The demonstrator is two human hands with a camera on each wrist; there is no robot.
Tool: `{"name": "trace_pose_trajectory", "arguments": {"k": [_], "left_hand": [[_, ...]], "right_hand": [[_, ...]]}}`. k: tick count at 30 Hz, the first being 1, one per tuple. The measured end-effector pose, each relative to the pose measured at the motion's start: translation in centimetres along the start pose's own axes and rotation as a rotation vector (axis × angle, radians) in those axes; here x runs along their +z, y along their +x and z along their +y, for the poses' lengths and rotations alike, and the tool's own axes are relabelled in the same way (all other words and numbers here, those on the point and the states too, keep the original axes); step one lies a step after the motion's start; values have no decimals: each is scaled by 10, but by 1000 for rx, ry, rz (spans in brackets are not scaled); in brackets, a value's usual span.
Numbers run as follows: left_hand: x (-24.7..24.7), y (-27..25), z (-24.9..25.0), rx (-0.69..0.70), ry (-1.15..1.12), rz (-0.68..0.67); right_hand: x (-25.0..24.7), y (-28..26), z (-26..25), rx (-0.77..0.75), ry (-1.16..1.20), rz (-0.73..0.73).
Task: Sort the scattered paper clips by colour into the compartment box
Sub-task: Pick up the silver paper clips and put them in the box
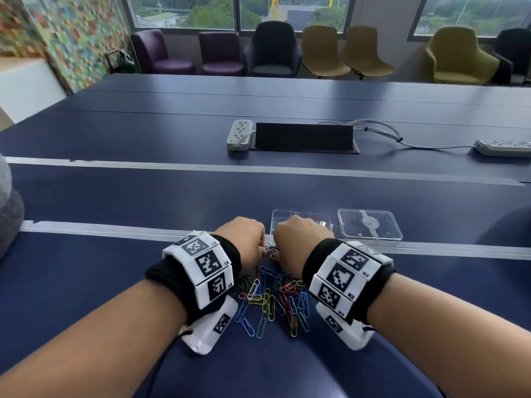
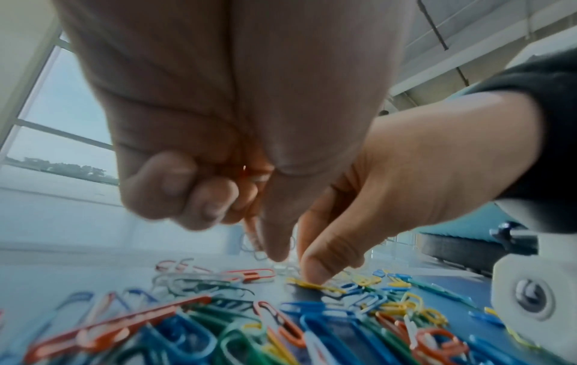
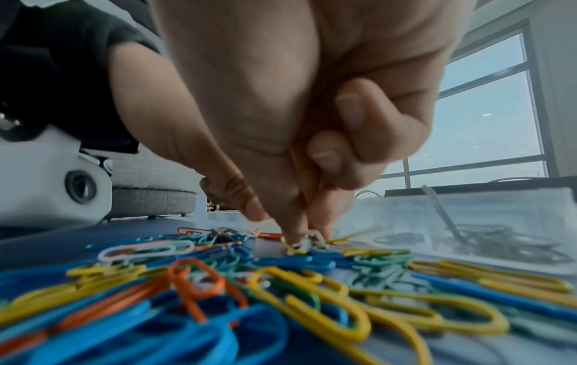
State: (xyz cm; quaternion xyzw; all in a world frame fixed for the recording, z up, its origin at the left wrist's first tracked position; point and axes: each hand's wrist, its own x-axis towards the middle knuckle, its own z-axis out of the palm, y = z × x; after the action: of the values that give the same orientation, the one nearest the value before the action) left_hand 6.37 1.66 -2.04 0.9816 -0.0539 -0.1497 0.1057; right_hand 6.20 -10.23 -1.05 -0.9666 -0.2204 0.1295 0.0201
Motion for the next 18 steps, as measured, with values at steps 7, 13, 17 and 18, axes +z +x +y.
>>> {"name": "trace_pose_trajectory", "arguments": {"k": [7, 13, 17, 18], "left_hand": [[-2, -3, -4, 29, -177, -58], [1, -5, -9, 33, -406, -103], [6, -7, -13, 19, -613, -182], [6, -8, -14, 21, -650, -187]], "right_hand": [[1, 6, 7, 34, 112, 12], [-1, -2, 16, 6, 151, 16], [-6, -8, 24, -13, 264, 24], [-8, -9, 27, -8, 280, 34]]}}
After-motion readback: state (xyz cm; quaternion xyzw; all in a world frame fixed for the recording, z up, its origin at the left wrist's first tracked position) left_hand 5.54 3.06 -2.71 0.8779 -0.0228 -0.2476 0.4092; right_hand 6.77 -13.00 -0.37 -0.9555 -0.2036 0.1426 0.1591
